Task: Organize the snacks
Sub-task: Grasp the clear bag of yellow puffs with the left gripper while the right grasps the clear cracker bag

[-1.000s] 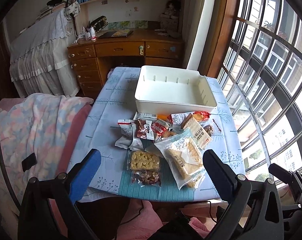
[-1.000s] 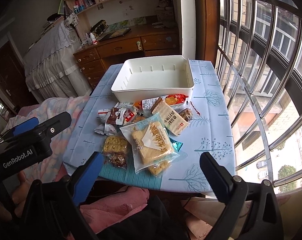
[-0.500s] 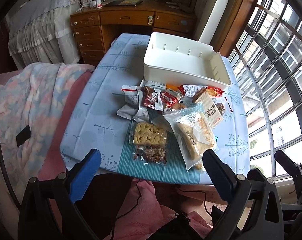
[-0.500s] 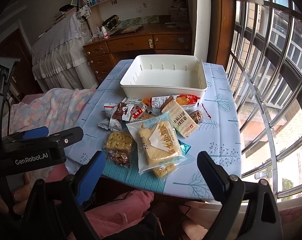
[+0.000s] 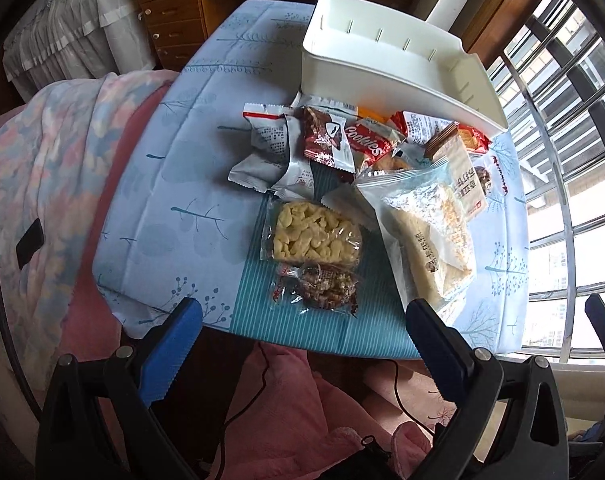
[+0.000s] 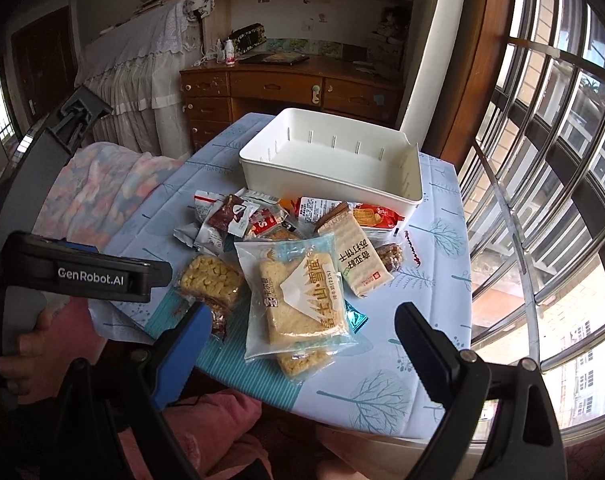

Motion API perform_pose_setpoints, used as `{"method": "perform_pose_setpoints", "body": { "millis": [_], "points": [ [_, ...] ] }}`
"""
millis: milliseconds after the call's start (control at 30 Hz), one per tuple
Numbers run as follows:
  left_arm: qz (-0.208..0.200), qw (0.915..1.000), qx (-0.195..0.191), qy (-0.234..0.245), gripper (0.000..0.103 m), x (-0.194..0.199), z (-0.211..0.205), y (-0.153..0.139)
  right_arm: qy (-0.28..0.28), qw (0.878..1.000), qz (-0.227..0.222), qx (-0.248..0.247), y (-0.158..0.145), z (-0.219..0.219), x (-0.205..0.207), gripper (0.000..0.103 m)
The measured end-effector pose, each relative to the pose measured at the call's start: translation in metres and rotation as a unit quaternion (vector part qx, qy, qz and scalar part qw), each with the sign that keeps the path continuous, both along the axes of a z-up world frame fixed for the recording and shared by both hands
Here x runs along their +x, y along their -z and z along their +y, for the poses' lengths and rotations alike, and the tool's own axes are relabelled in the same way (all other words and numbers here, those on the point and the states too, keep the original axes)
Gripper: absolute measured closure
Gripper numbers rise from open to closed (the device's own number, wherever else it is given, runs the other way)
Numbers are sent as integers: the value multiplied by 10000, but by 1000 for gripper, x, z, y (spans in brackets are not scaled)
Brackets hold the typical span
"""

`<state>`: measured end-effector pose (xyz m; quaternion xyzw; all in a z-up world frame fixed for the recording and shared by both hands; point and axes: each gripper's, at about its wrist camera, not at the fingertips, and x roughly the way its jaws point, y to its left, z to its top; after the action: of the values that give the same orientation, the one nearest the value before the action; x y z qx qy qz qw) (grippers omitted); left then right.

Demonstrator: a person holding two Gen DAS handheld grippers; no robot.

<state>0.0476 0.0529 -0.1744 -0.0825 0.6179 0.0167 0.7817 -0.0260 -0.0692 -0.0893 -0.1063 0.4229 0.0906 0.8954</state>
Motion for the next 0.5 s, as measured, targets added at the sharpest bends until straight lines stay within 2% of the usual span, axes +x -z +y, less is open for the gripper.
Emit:
{"method": "perform_pose_setpoints", "body": {
  "millis": [300,500],
  "points": [
    [658,9977,-106,135,2,41,2,53,-322,9976,242,-562,41,23,15,11],
    [1147,9930,-131,241,2,69,0,81,-589,9924,223,-1053,68,38,26,13]
  ]
}}
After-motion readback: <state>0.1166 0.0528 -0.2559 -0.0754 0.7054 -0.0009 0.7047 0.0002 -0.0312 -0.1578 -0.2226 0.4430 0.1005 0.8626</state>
